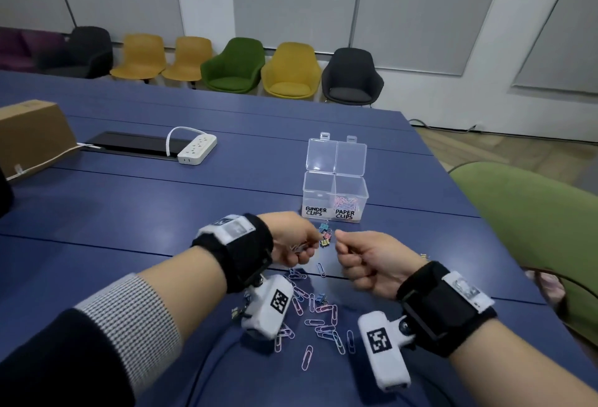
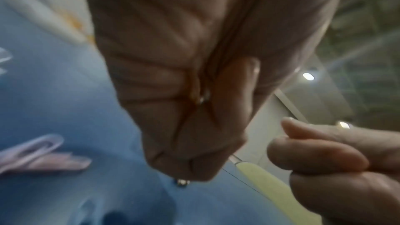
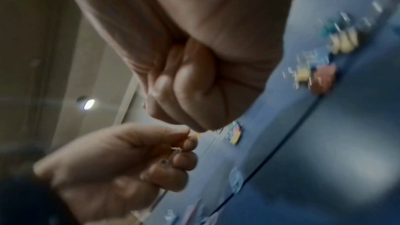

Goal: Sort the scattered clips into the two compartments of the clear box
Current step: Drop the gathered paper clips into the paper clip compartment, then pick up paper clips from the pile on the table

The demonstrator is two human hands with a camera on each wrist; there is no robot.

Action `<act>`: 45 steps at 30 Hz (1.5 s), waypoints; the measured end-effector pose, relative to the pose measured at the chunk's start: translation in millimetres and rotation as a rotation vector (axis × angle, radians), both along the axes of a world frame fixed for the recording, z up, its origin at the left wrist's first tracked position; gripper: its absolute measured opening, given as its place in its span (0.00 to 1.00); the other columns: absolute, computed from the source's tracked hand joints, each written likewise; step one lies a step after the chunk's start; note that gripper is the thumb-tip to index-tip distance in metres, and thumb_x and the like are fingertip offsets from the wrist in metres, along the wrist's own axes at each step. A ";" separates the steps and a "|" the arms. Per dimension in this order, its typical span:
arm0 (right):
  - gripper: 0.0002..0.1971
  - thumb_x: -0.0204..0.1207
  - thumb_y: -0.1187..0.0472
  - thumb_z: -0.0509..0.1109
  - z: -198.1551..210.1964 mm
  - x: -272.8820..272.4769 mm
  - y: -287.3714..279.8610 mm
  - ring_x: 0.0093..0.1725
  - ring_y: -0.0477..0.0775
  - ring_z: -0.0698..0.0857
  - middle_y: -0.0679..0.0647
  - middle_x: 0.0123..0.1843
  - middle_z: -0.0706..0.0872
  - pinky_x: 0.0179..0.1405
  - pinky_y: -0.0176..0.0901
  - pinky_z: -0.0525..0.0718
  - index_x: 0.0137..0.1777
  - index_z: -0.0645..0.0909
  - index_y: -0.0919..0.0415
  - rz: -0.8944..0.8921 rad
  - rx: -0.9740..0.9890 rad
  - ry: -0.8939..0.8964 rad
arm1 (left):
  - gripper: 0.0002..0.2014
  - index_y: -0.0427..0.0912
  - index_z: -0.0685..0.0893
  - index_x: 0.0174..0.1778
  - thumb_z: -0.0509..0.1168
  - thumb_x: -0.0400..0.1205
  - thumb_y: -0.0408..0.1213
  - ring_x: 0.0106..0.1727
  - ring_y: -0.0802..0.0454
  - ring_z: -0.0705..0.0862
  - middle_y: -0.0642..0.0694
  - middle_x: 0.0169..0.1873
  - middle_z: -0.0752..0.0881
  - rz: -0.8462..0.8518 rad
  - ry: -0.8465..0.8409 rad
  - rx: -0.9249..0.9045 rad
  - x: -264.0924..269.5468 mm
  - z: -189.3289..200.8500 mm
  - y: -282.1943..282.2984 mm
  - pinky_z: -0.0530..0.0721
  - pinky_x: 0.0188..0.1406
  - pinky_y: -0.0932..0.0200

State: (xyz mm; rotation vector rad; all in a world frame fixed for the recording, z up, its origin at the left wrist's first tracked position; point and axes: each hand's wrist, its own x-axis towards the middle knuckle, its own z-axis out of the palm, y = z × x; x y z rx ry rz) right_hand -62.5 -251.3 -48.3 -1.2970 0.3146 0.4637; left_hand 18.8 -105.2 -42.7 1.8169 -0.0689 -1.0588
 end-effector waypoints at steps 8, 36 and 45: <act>0.23 0.84 0.52 0.57 39.5 49.1 -34.1 0.16 0.46 0.58 0.50 0.21 0.63 0.19 0.29 0.56 0.25 0.60 0.53 -0.386 -0.522 -0.458 | 0.19 0.40 0.67 0.31 0.50 0.89 0.41 0.25 0.50 0.67 0.44 0.26 0.67 0.272 -0.182 -0.337 47.3 49.2 -77.5 0.68 0.23 0.62; 0.10 0.78 0.59 0.64 28.8 57.3 5.9 0.36 0.57 0.79 0.56 0.36 0.82 0.34 0.40 0.74 0.35 0.75 0.60 0.316 -1.402 -0.431 | 0.16 0.45 0.83 0.56 0.73 0.74 0.43 0.42 0.54 0.82 0.54 0.43 0.83 -0.533 -0.902 0.617 34.9 8.1 73.5 0.81 0.38 0.67; 0.20 0.66 0.46 0.79 -1.6 48.5 53.5 0.42 0.57 0.79 0.57 0.42 0.85 0.40 0.42 0.78 0.45 0.82 0.62 0.645 -1.518 -0.301 | 0.28 0.49 0.78 0.66 0.74 0.71 0.31 0.47 0.49 0.78 0.45 0.60 0.80 -0.807 -0.920 0.724 20.1 3.8 57.4 0.80 0.47 0.57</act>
